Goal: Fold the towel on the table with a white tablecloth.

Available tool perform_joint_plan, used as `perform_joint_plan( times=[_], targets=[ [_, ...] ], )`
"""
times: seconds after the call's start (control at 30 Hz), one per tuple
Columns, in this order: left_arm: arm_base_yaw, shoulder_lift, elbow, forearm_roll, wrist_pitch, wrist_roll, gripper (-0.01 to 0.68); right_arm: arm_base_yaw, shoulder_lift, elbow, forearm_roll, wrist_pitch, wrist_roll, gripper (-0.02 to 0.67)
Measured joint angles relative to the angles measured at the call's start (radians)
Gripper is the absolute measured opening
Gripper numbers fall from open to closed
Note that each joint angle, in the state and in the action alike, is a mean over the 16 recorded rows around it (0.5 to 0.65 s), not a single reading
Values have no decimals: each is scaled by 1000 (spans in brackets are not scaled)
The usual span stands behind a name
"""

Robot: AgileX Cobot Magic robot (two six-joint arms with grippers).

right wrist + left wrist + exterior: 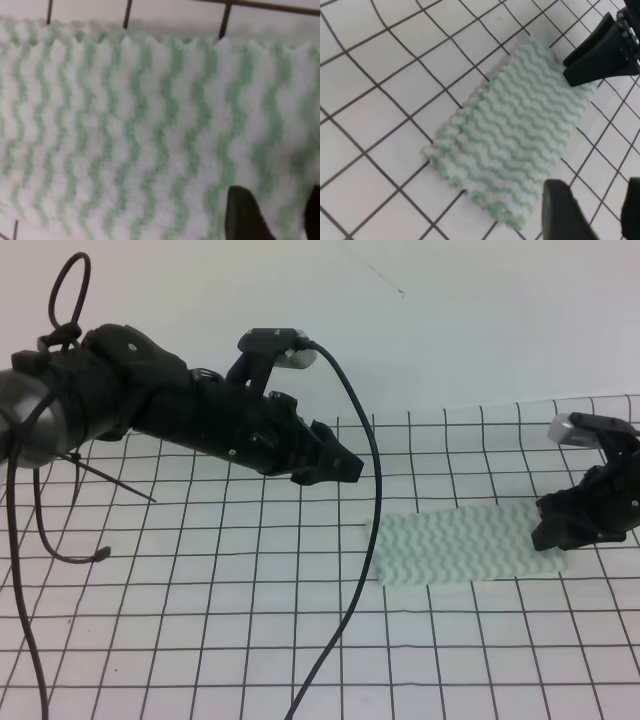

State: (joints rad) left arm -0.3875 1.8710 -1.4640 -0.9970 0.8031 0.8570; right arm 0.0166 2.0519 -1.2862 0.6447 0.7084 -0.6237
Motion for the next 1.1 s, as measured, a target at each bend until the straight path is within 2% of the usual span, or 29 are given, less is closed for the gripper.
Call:
perform_joint_plan(
  times=[0.5, 0.77, 1.1],
  targets=[
    [0, -1, 0, -2, 9, 2, 253, 1, 16, -53, 31, 81, -14, 47],
    [0, -1, 0, -4, 18, 1, 253, 24, 16, -96, 58, 164, -18, 31],
    [0, -1, 0, -4, 28, 1, 253, 138, 17, -103, 107, 130, -37, 31]
  ],
)
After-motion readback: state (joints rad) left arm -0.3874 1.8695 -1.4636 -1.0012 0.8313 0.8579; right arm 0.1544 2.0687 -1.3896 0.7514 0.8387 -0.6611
